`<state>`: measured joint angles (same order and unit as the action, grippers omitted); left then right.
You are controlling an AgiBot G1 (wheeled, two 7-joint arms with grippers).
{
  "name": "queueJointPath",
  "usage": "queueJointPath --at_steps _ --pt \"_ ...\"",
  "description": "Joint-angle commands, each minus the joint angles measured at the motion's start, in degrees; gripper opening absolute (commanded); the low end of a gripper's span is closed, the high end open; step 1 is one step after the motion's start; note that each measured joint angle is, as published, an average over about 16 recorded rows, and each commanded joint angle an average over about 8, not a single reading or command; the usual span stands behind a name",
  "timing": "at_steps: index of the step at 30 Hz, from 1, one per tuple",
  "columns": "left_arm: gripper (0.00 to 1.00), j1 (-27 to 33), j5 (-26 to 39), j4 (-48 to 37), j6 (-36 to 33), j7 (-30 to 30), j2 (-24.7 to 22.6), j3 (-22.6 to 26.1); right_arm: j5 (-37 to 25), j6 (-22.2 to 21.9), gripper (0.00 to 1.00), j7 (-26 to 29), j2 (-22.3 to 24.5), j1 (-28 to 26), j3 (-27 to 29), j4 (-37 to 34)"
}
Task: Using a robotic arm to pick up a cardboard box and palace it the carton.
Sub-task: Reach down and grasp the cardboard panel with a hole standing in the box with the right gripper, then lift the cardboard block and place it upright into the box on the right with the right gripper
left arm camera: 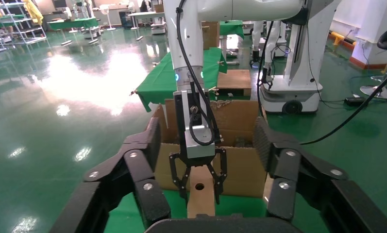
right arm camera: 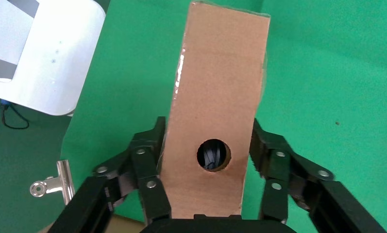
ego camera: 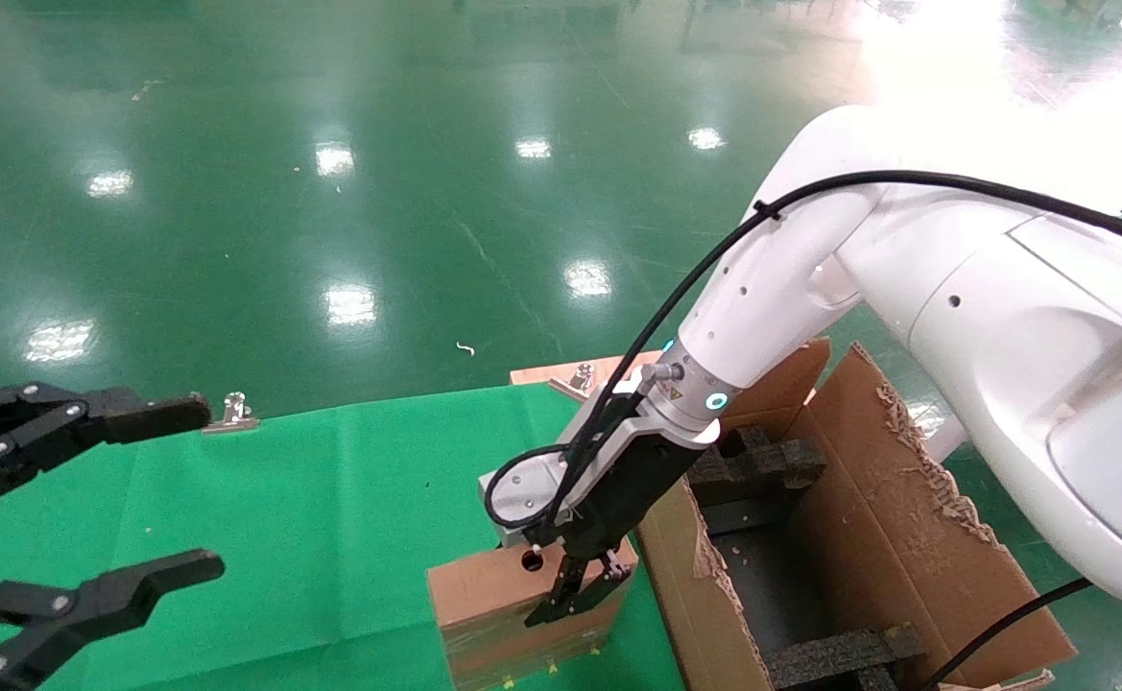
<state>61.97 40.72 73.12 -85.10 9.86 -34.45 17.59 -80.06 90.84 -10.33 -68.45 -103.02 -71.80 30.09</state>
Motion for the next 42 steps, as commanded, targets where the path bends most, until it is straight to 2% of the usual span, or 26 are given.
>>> queueJointPath --at_steps 1,7,12,19,30,42 --pt "1.00 0.00 0.00 0.00 0.00 0.00 0.00 0.00 -0.02 0.05 0.00 0.00 0.03 0.01 0.04 0.04" --pt "1.00 0.00 0.00 -0.01 0.00 0.00 0.00 0.00 0.38 -0.24 0.00 0.11 0.19 -0.13 0.02 0.16" --pt "1.00 0.01 -0.01 -0.02 -0.01 -0.01 0.00 0.01 2.39 -0.03 0.00 0.36 1.12 -2.38 -0.15 0.24" --pt "1.00 0.02 -0.02 -0.03 -0.01 -0.02 0.00 0.03 6.21 0.64 0.00 0.36 3.17 -10.00 -2.31 1.06" --pt "1.00 0.03 -0.03 -0.04 0.00 -0.04 0.01 0.06 12.58 0.64 0.00 -0.40 6.15 -24.78 -9.23 3.27" --pt "1.00 0.03 -0.05 -0.04 0.01 -0.05 0.02 0.08 18.27 0.53 0.00 -2.76 10.31 -29.89 -15.98 2.31"
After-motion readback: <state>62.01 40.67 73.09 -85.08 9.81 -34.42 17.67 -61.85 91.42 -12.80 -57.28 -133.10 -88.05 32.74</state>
